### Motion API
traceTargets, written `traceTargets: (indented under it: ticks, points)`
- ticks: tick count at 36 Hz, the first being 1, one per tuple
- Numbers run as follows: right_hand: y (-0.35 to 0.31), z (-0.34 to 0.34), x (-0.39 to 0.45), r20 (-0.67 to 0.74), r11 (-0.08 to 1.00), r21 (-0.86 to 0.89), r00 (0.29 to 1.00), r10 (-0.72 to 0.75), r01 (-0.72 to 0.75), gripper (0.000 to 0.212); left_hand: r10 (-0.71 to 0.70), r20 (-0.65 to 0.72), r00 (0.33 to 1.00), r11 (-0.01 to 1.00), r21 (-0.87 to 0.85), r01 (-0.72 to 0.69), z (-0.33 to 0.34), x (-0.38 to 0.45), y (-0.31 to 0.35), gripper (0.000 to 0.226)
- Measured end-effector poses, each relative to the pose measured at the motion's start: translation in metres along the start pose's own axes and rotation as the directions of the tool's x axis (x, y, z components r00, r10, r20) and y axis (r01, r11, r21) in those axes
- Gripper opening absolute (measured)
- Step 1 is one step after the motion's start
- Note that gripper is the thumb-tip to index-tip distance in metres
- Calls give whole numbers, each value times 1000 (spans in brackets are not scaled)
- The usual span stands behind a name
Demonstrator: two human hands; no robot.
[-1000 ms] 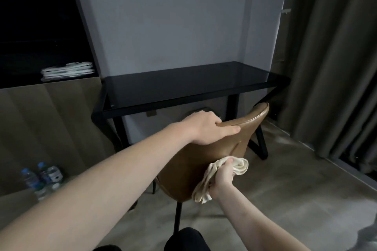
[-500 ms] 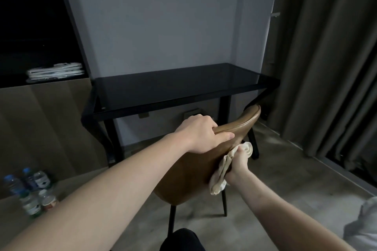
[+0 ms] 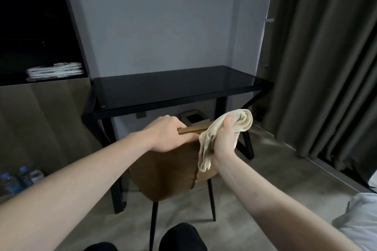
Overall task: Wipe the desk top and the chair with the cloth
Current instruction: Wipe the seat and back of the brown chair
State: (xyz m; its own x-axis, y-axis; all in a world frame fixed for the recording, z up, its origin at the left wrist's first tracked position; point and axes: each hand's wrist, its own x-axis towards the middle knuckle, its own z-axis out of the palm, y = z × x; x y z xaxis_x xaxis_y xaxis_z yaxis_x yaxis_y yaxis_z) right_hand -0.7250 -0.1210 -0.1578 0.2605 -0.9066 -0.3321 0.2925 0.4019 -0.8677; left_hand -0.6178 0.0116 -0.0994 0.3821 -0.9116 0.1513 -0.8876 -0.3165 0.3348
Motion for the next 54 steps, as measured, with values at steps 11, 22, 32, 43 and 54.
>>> traceTargets:
  ticks: [11, 22, 32, 43, 54]
  points:
    - [125, -28, 88, -60, 971, 1, 970, 237, -237, 77, 27, -18, 999, 997, -69, -28, 7, 8, -11, 56]
    - [142, -34, 96, -35, 856, 104, 858, 512, -506, 26, 37, -2, 999, 994, -104, -37, 8, 13, -15, 65]
    - [15, -23, 92, 142, 985, -31, 975, 171, -168, 62, 17, -18, 1000, 989, -145, -19, 7, 9, -12, 51]
    - [-25, -22, 70, 203, 991, -91, 976, -80, 100, 78, -19, -21, 1000, 992, -125, 16, 5, 4, -5, 56]
    - [67, -26, 132, 51, 980, -64, 981, 189, -186, 87, 12, 5, 1000, 995, -98, -12, 9, 14, -14, 65]
